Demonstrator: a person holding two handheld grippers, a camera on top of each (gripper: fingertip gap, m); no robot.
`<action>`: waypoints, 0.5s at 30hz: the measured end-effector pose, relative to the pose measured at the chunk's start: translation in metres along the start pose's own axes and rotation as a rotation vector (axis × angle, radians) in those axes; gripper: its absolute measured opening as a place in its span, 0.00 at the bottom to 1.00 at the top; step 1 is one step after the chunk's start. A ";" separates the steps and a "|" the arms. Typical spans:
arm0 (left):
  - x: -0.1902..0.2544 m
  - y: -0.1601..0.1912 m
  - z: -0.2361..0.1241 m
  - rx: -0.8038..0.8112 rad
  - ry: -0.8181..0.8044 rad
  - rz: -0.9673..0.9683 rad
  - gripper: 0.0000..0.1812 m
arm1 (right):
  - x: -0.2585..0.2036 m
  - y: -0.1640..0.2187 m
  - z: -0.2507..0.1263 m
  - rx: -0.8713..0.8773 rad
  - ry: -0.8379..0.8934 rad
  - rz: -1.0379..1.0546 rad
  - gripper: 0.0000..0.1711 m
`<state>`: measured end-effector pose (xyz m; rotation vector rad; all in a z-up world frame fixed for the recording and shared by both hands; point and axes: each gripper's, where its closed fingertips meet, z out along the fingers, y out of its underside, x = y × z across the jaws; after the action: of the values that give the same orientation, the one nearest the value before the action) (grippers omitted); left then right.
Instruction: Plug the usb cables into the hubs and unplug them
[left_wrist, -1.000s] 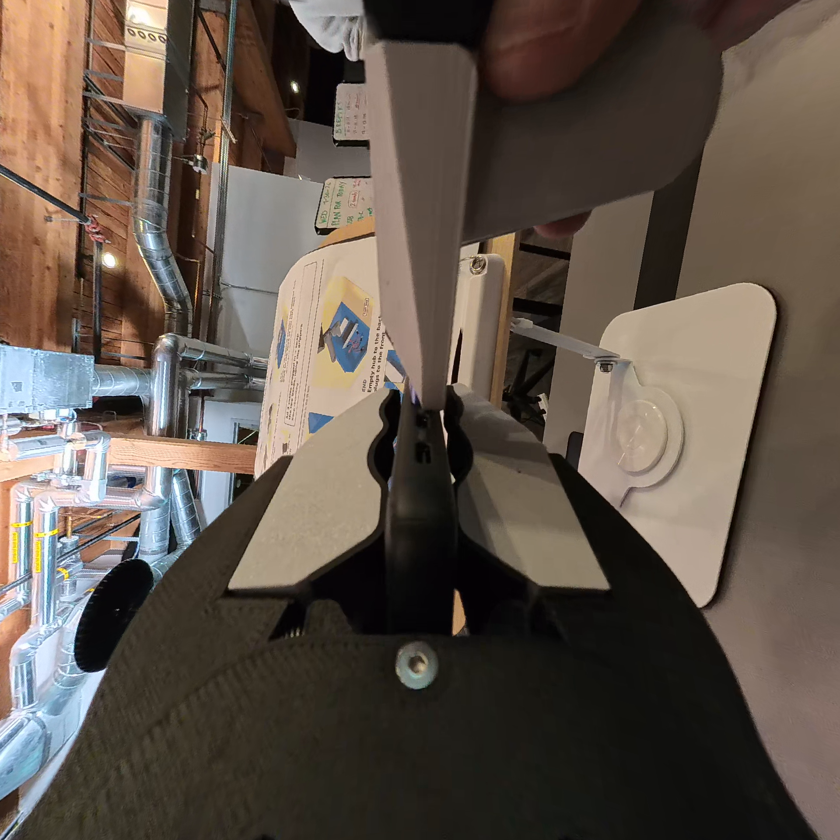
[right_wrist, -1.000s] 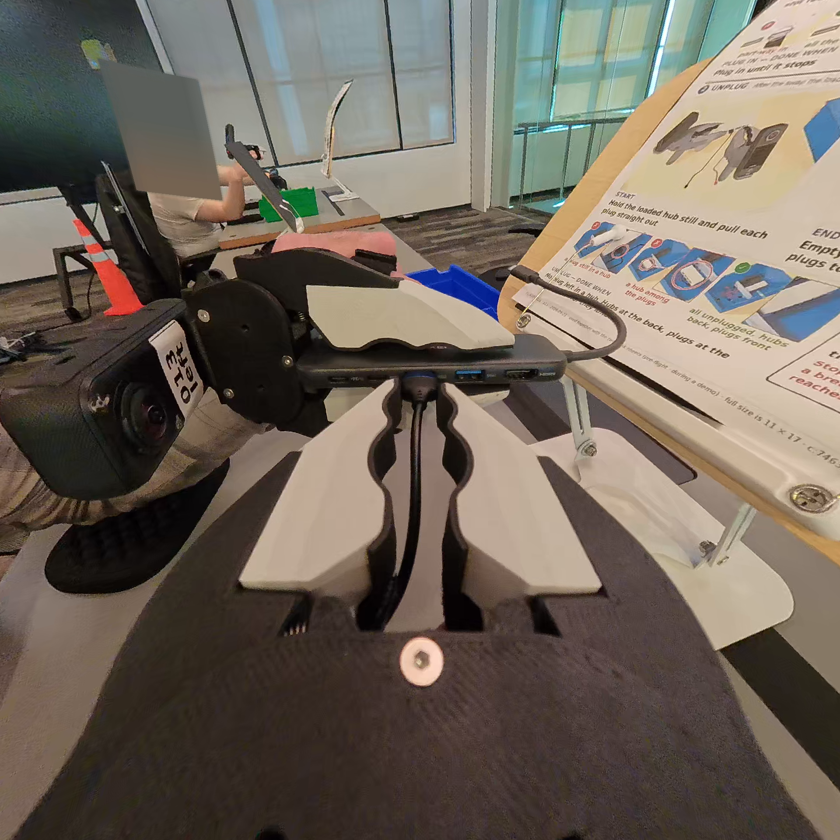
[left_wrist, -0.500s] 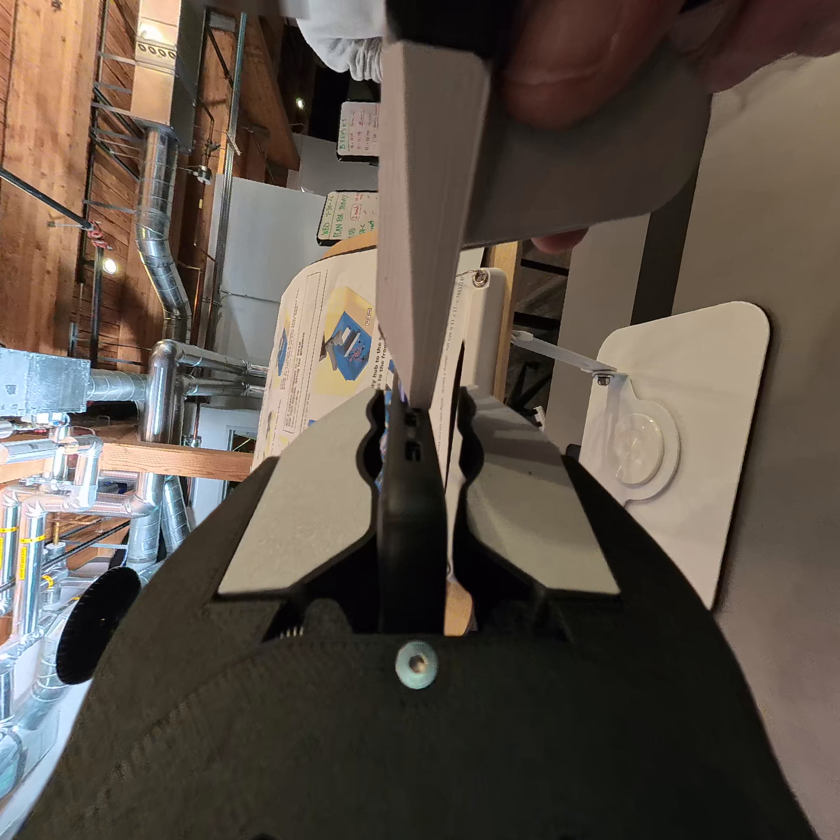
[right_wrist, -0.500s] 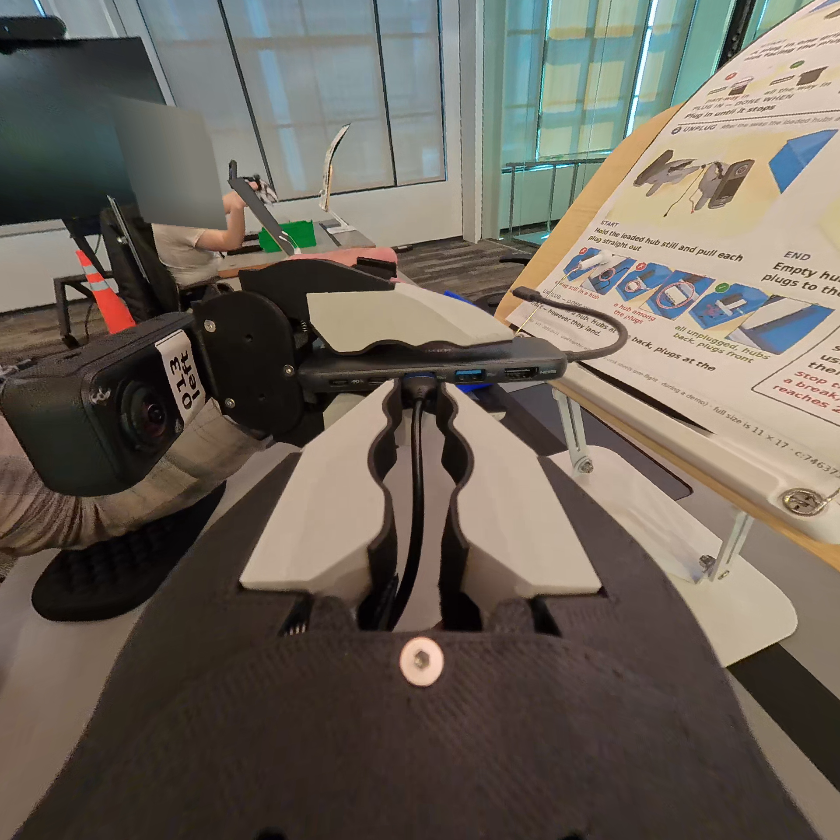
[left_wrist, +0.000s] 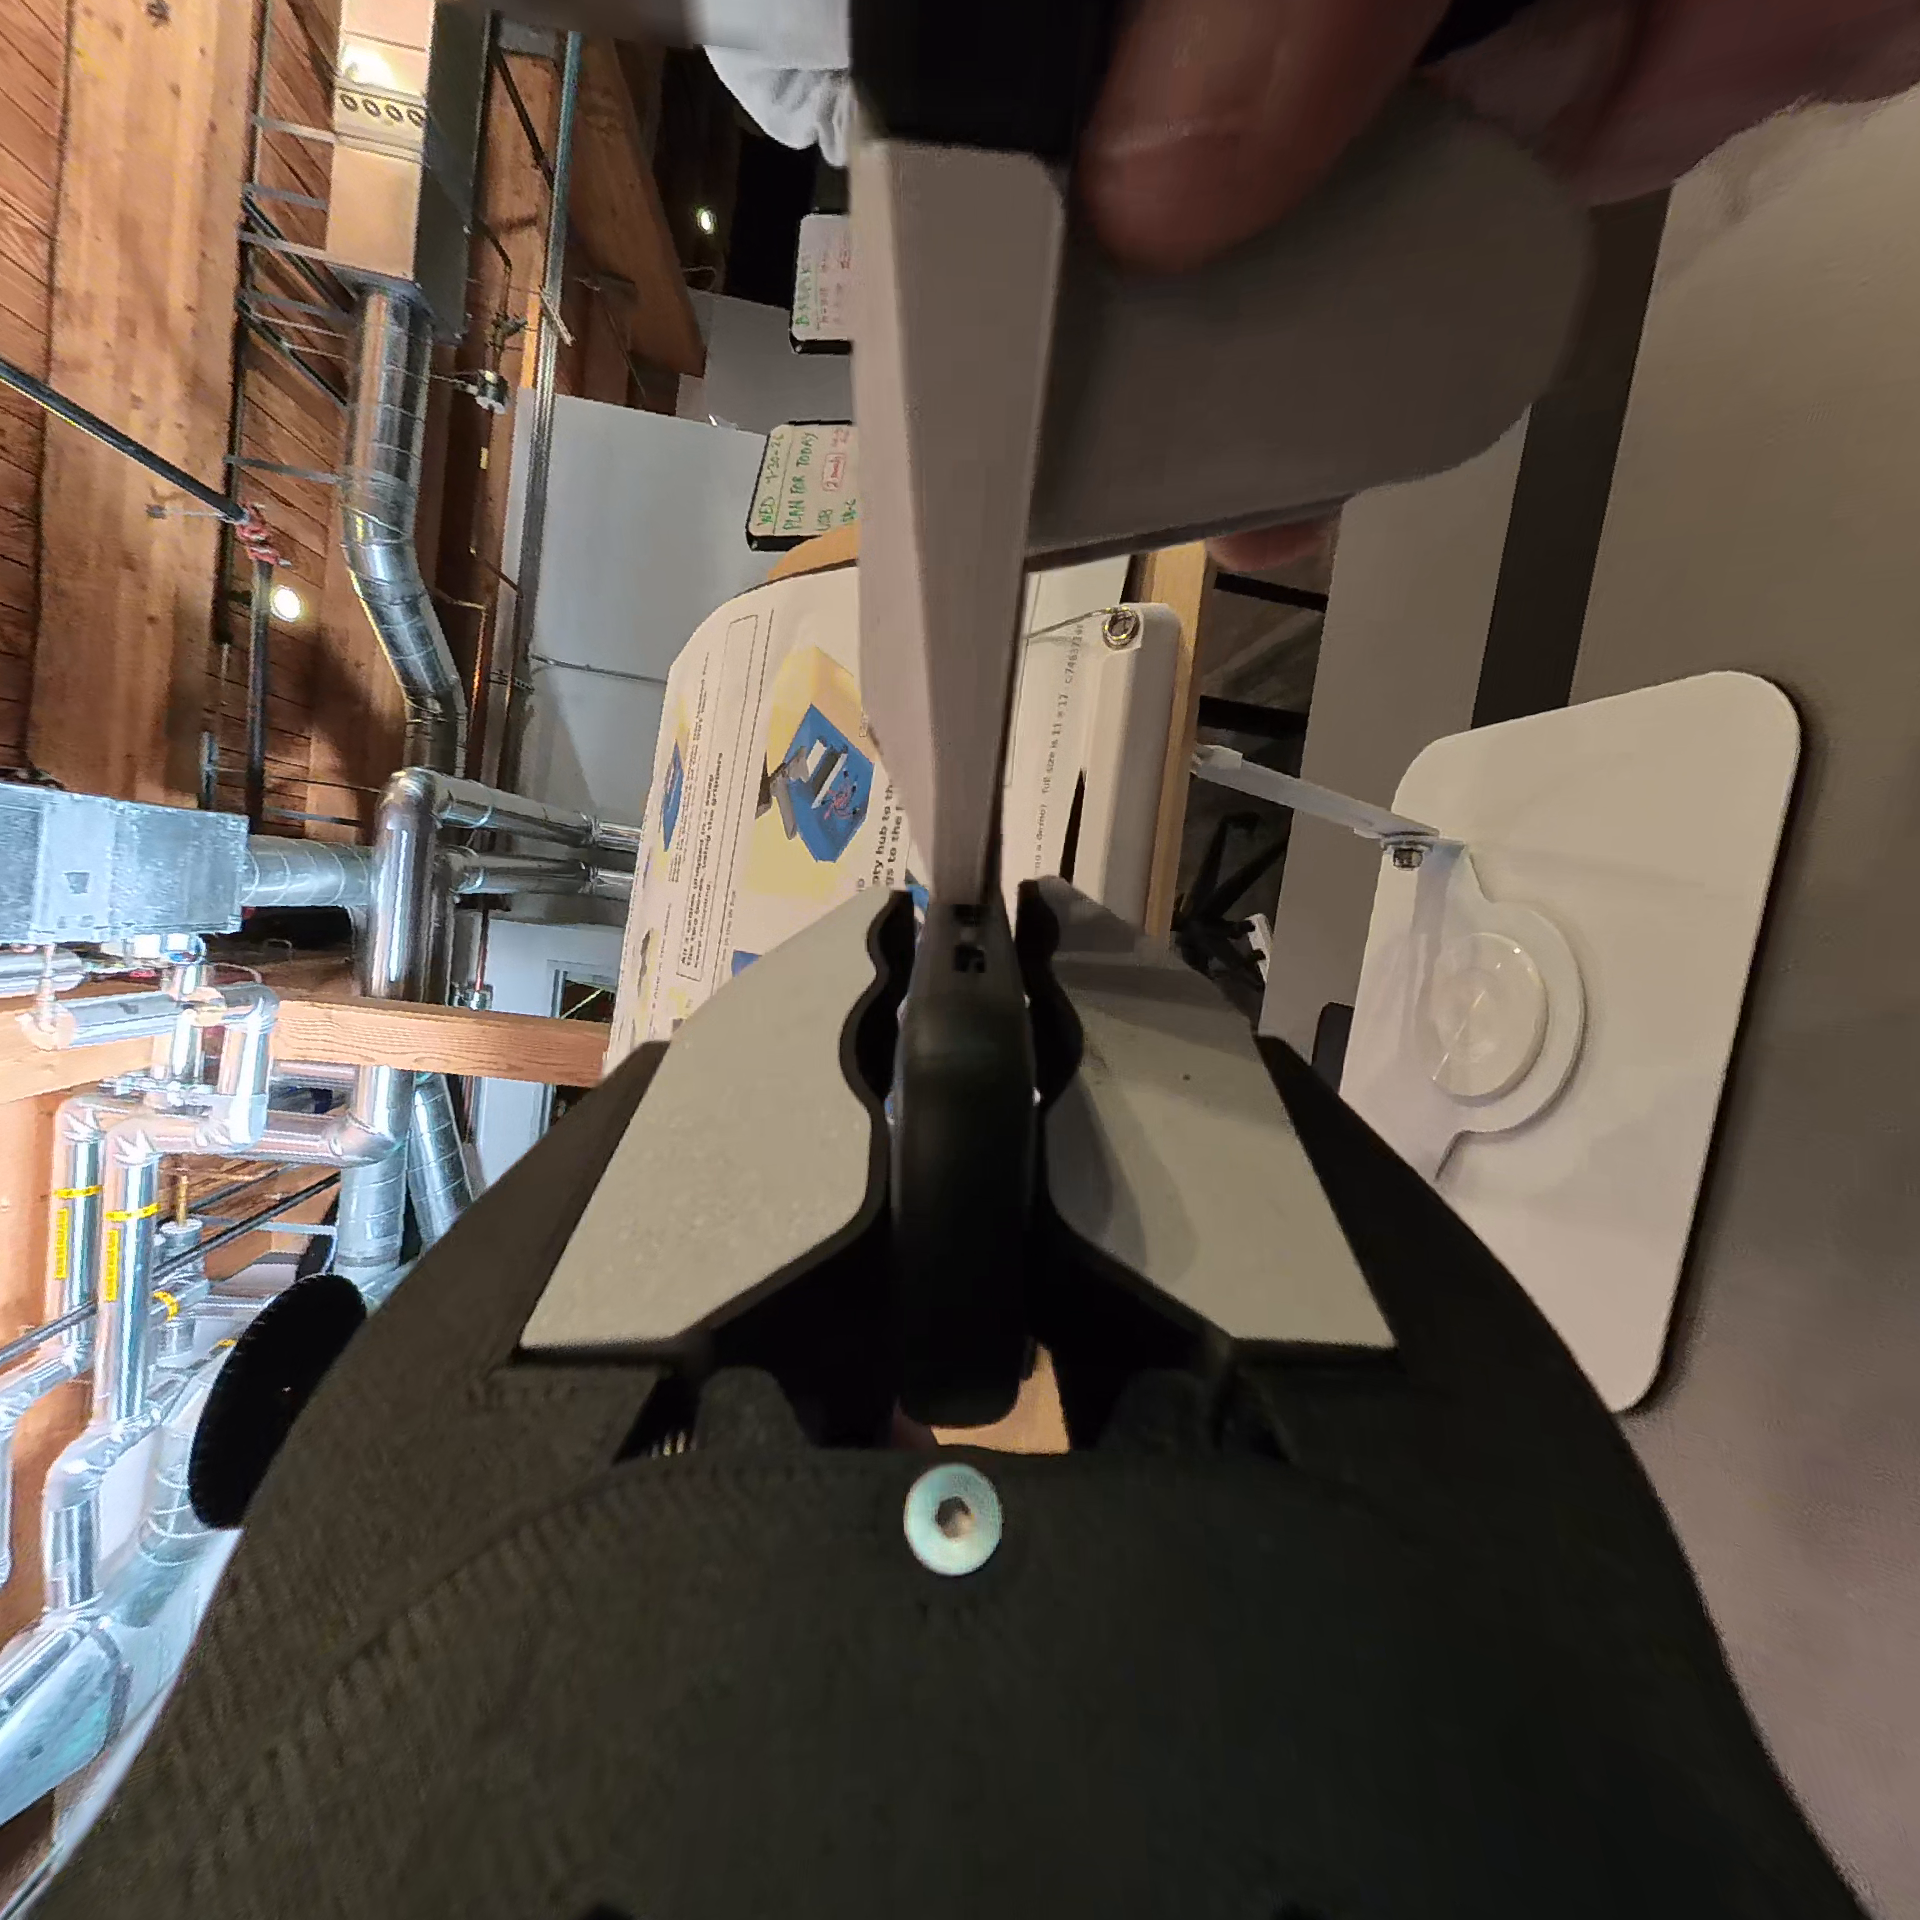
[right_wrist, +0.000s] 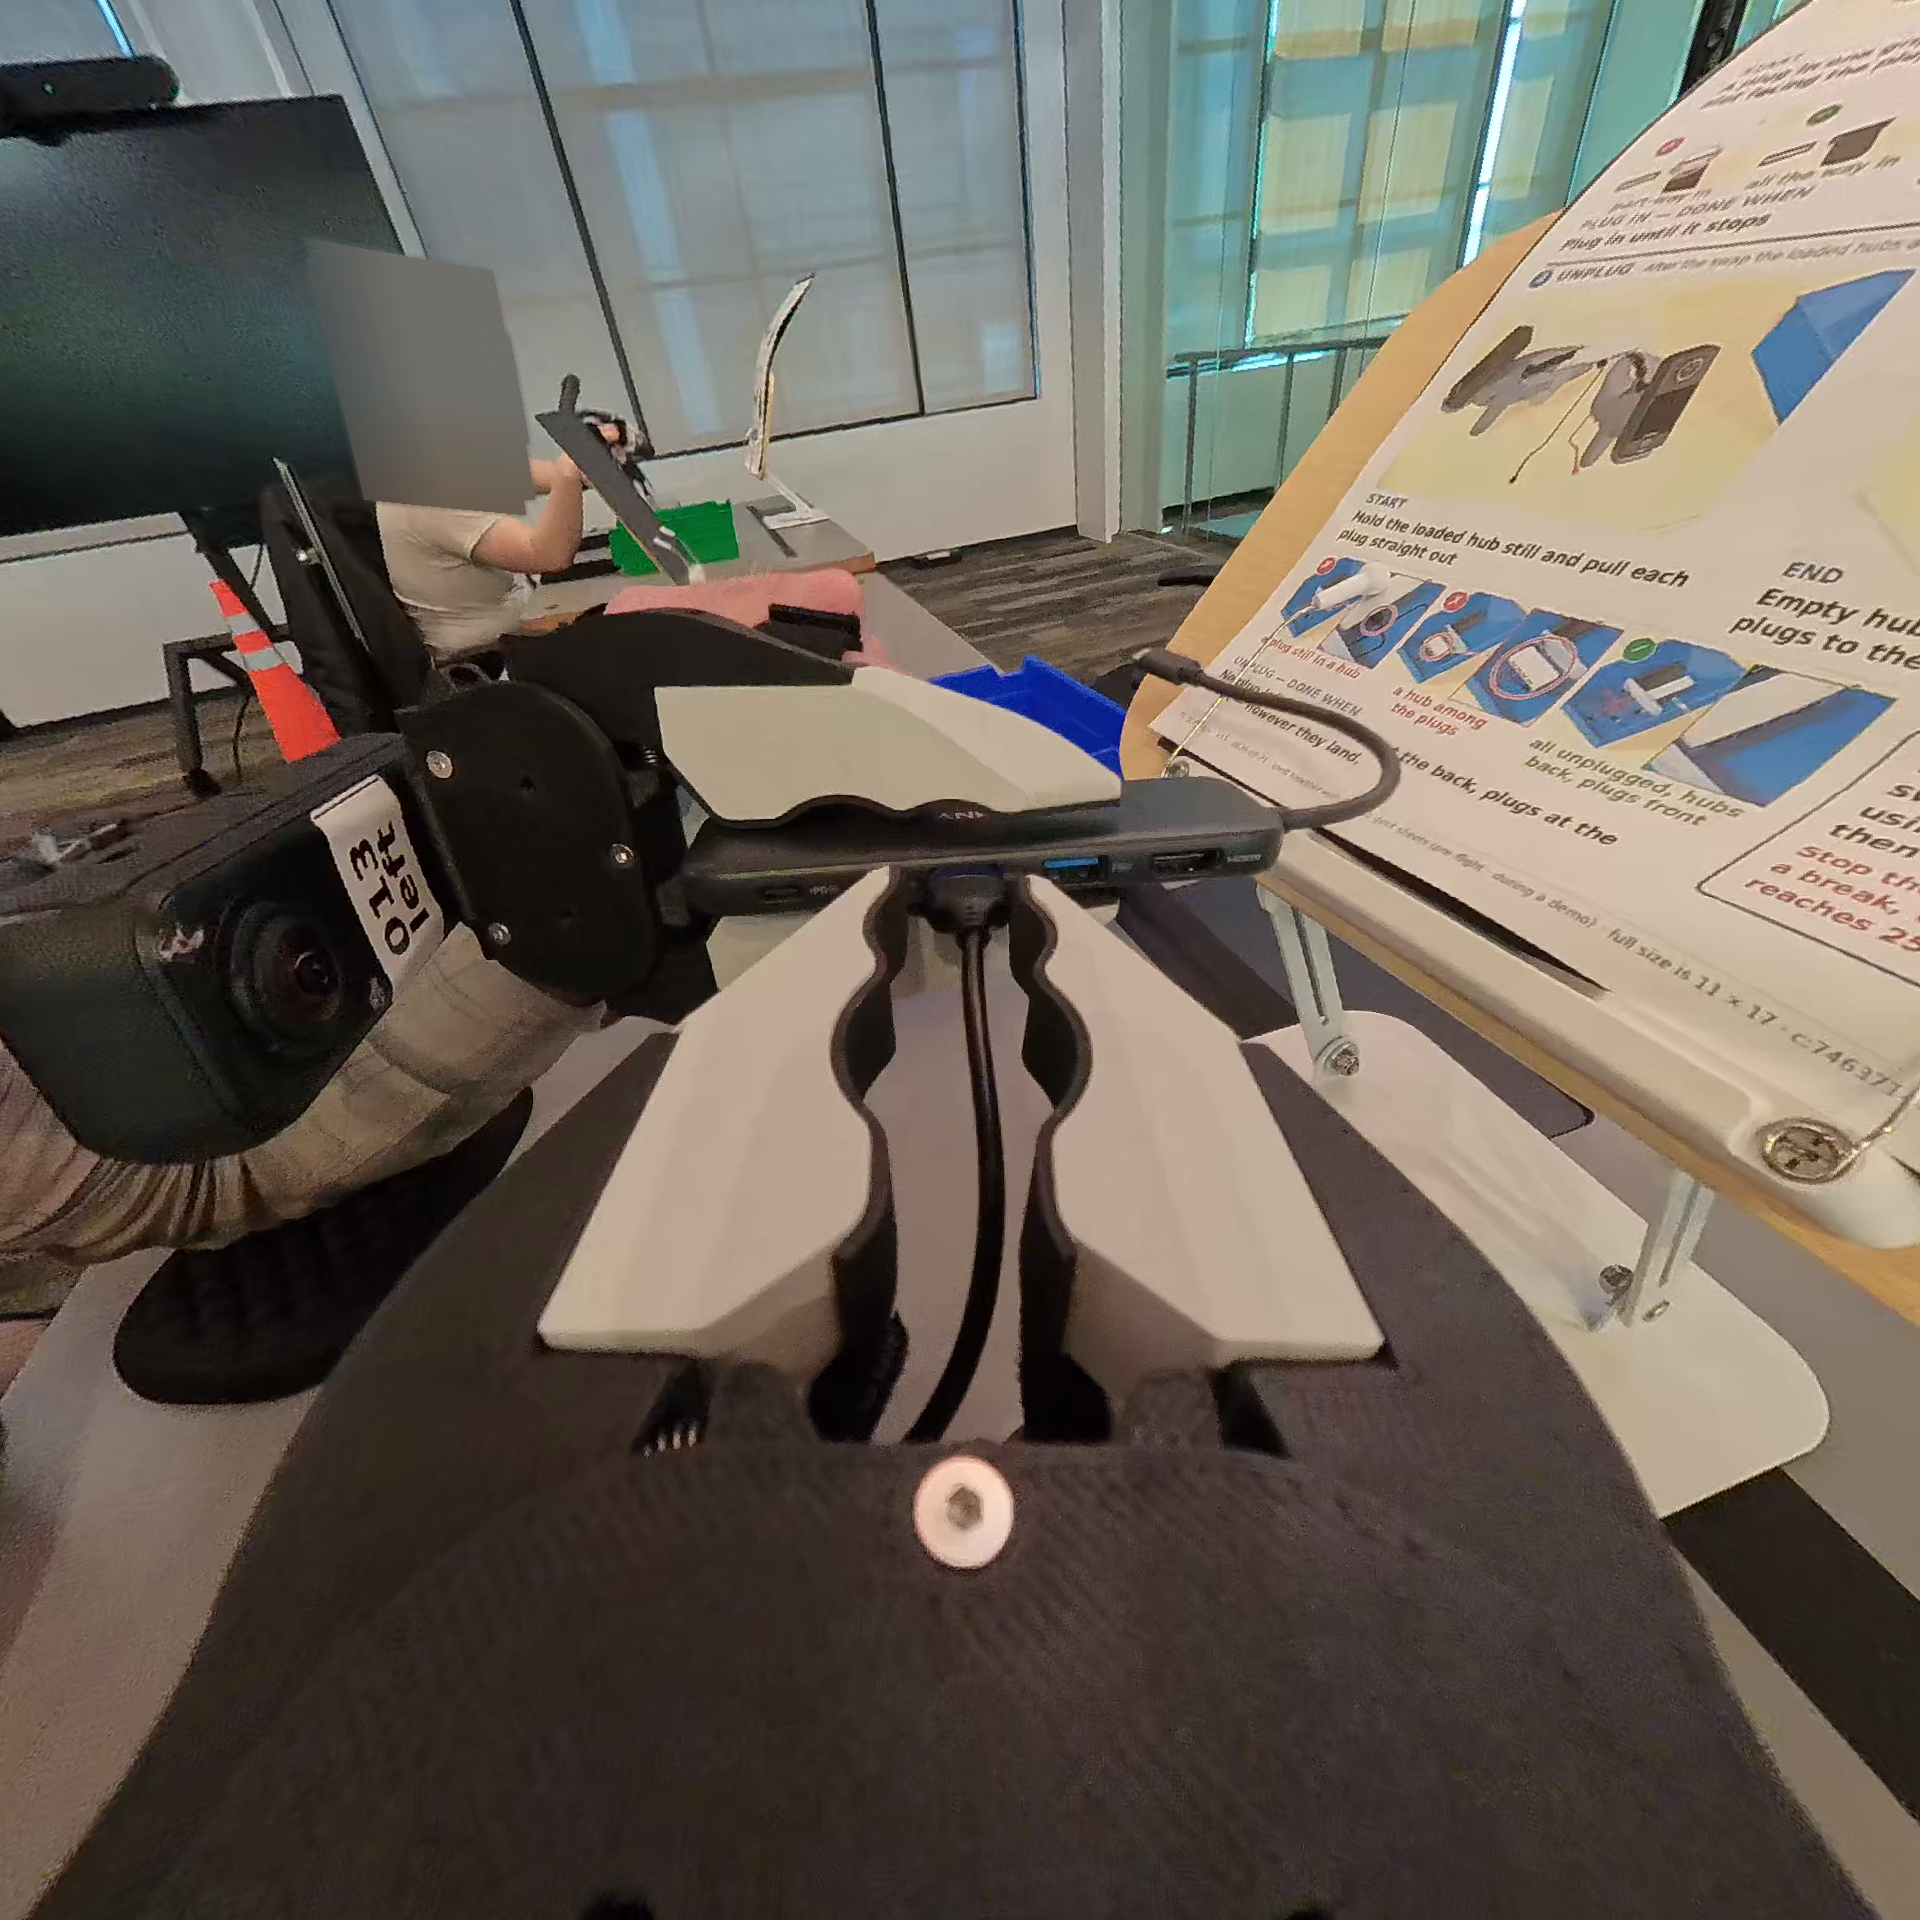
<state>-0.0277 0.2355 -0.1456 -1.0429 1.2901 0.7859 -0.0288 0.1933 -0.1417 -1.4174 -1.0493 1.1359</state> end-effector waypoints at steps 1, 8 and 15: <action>0.000 0.000 0.000 -0.003 -0.002 0.003 0.11 | 0.000 0.001 0.001 -0.016 -0.009 0.003 0.09; -0.006 0.001 -0.003 -0.005 -0.012 -0.001 0.11 | -0.001 -0.006 0.004 0.022 -0.079 -0.012 0.08; -0.020 0.007 -0.011 -0.021 -0.026 -0.025 0.11 | -0.007 -0.018 0.013 0.074 -0.148 -0.016 0.08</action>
<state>-0.0405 0.2299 -0.1264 -1.0604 1.2464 0.7930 -0.0439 0.1912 -0.1237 -1.2801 -1.1085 1.2704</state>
